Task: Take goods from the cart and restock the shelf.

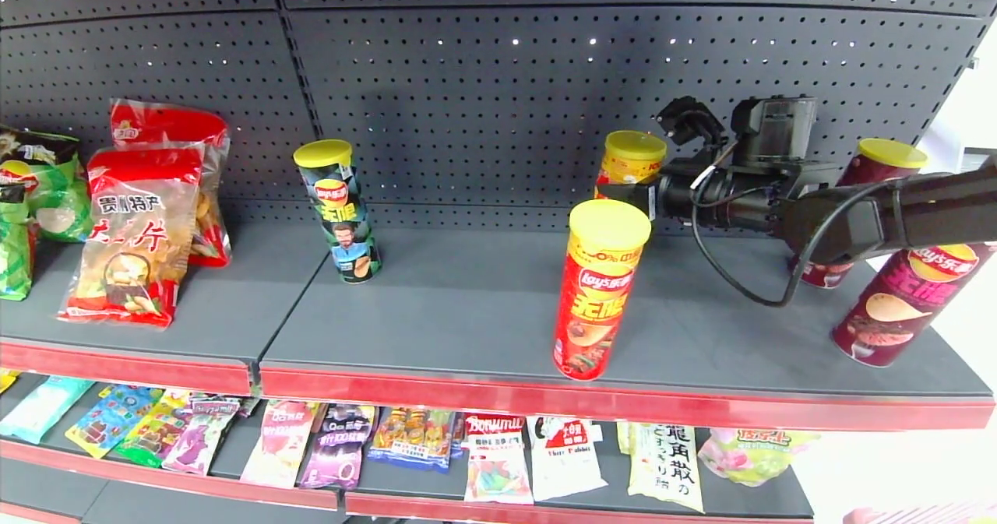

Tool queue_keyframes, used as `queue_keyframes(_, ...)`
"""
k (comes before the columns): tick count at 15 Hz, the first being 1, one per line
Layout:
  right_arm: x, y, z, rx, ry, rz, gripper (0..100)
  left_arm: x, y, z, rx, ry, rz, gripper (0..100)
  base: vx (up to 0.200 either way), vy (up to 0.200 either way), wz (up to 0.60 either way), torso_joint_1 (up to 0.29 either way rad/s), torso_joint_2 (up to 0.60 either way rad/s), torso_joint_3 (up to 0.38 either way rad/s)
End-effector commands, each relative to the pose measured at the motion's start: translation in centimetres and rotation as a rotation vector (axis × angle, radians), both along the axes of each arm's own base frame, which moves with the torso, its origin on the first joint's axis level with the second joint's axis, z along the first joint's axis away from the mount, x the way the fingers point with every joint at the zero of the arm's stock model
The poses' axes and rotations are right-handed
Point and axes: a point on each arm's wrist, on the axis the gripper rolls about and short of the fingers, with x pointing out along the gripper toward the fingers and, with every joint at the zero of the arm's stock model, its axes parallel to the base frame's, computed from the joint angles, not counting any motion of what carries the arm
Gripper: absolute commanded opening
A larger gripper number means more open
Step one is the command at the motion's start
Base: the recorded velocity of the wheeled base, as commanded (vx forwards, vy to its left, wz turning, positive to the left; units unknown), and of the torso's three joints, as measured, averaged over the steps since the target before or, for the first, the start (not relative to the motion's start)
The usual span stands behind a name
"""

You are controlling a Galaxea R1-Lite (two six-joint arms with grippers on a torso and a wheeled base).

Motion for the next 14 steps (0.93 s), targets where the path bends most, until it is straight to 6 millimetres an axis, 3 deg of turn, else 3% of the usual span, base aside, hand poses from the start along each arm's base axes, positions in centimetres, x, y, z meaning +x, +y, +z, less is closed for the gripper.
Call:
queue_keyframes(1,0.26,0.21,-0.18,0.0,0.001,0.004,0,0.03,-0.01,0.05,0.0,0.001,0.0,100,0.0,0.0,0.0,0.0,0.0,0.0)
queue_keyframes(7,0.08,0.69,-0.5,-0.003,0.011,0.016,0,0.03,0.0,0.05,0.0,0.001,-0.002,100,0.0,0.0,0.0,0.0,0.0,0.0)
queue_keyframes(8,0.08,0.69,-0.5,-0.003,0.011,0.016,100,0.03,-0.01,0.05,-0.001,0.002,0.0,100,0.0,0.0,0.0,0.0,0.0,0.0)
queue_keyframes(14,-0.58,0.48,0.08,0.0,0.004,0.013,100,0.03,-0.01,0.05,-0.001,0.002,0.0,100,0.0,0.0,0.0,0.0,0.0,0.0)
